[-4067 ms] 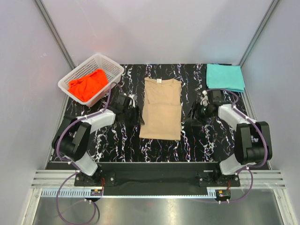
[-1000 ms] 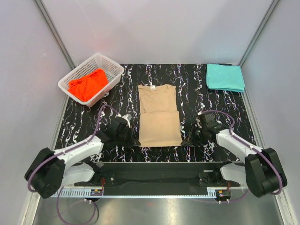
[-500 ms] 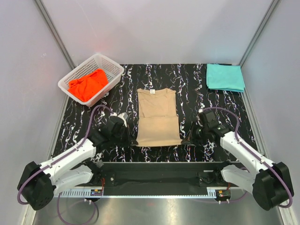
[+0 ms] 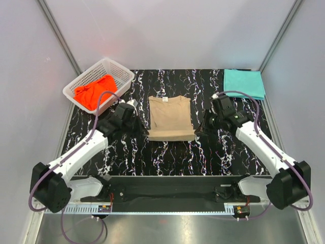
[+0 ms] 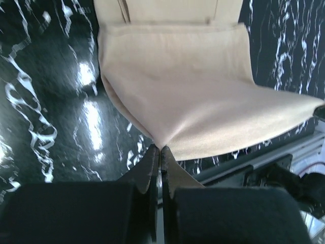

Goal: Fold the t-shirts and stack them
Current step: Fold the tshirt

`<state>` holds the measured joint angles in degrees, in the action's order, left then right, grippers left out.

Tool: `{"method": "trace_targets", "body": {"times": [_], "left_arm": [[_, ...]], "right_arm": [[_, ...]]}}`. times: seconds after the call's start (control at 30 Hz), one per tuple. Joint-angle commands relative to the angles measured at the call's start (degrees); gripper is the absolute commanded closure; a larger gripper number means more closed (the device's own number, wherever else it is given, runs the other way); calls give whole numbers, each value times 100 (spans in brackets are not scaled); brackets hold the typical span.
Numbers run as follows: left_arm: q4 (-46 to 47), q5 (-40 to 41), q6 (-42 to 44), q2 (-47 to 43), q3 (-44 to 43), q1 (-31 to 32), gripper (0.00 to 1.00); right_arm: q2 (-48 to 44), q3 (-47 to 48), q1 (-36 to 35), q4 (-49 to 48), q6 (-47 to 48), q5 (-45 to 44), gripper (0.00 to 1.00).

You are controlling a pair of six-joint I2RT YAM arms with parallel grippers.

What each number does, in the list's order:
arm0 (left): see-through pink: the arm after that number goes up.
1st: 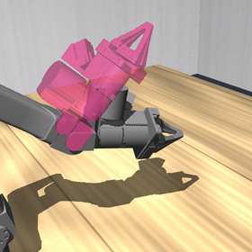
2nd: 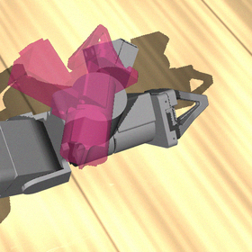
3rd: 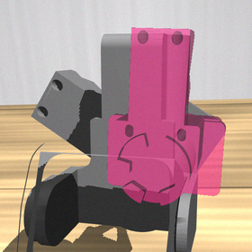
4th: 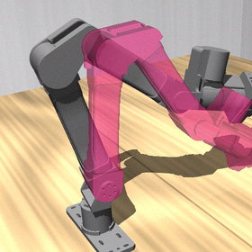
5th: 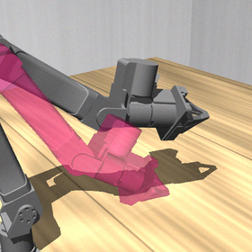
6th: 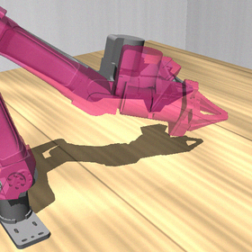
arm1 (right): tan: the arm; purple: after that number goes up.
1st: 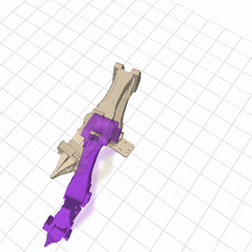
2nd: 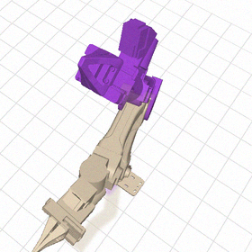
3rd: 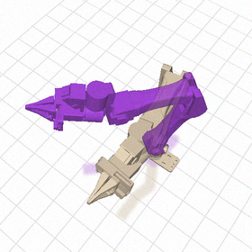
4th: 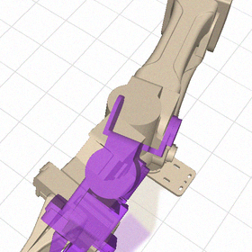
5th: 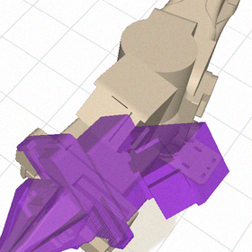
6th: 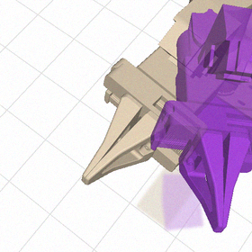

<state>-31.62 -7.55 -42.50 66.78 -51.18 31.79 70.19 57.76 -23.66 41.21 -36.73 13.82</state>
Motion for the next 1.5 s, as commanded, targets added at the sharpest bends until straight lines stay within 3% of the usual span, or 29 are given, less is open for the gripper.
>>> {"method": "trace_targets", "body": {"times": [0.0, 0.33, 0.57, 0.7, 1.03, 1.17, 1.2, 1.23, 1.27, 1.4, 1.47], "left_arm": [[33, -27, 444, 194, -795, -304, 100], [182, -422, 1007, 1748, -2756, -1113, 100], [972, -949, 1113, 2997, -3538, -1500, 100], [1973, -1591, 946, 3717, -3750, -1711, 100], [2590, -2084, 770, 5721, -5437, -1975, 98], [2625, -2049, 629, 6442, -6235, -2063, 94], [2599, -1996, 620, 6687, -6342, -2098, 80], [2573, -1944, 611, 6812, -6456, -2115, 80], [2538, -1795, 638, 6926, -6710, -2124, 67], [2283, -1750, 962, 7383, -7388, -2194, 54], [2186, -1628, 1156, 7297, -7381, -2221, 49]], "right_arm": [[371, 815, 46, 124, 429, -354, 100], [2022, 2844, 696, 177, 1062, 102, 100], [3307, 3909, 1109, 19, 1273, 691, 99], [3860, 4505, 1258, -113, 1379, 885, 98], [5634, 5912, 1487, -412, 1502, 1228, 94], [6400, 6947, 1566, -324, 1598, 1551, 82], [6715, 7151, 1575, -255, 1695, 1570, 81], [6857, 7344, 1584, -237, 1713, 1536, 81], [6989, 7494, 1592, -271, 1704, 1466, 74], [7333, 7864, 1742, -587, 1538, 1413, 45], [7281, 7848, 1821, -579, 1555, 1299, 36]]}}
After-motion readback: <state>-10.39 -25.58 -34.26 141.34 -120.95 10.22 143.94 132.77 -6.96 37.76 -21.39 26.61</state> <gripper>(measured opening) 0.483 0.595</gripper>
